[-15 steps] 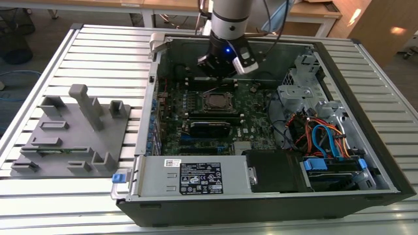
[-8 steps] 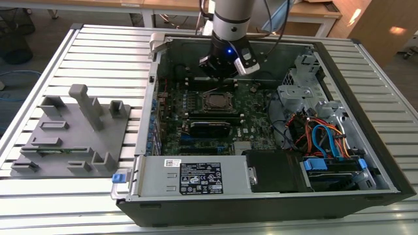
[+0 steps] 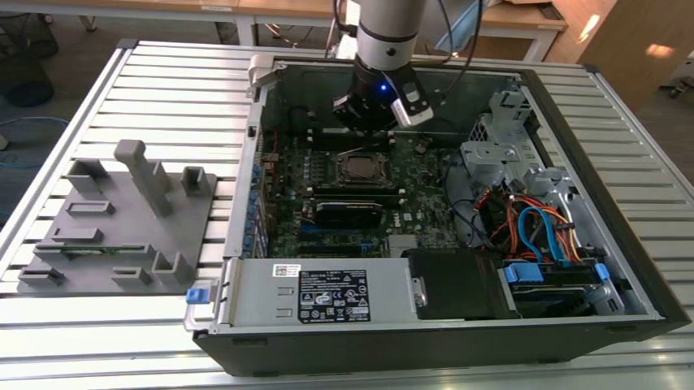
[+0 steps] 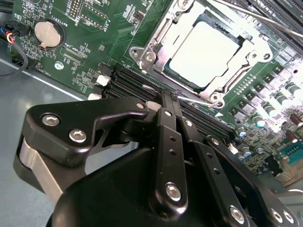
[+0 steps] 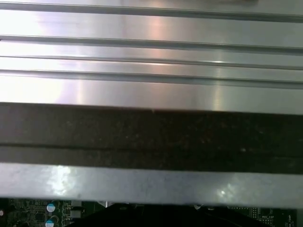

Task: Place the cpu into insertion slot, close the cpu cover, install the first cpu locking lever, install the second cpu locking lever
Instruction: 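Install the first cpu locking lever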

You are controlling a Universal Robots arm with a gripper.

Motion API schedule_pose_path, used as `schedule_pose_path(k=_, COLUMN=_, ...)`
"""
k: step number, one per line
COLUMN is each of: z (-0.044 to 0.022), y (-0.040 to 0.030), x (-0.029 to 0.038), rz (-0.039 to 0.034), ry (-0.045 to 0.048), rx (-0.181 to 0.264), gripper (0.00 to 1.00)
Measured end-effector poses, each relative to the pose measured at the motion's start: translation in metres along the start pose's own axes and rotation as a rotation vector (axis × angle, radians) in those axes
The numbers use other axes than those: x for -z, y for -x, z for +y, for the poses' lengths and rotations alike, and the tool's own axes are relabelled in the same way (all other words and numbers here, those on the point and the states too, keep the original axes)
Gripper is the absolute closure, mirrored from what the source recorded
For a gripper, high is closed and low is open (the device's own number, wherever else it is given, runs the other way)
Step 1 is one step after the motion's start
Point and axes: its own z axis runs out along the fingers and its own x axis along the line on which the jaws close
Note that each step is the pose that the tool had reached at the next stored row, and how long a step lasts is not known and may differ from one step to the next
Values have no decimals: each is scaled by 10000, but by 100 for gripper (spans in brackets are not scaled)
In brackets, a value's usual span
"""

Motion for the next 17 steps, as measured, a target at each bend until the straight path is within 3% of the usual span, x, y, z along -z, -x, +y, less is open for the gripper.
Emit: schedule_pose_path(k=17, z=-11, y=55, x=-109, rz=0, ry=0, rx=0, gripper=90)
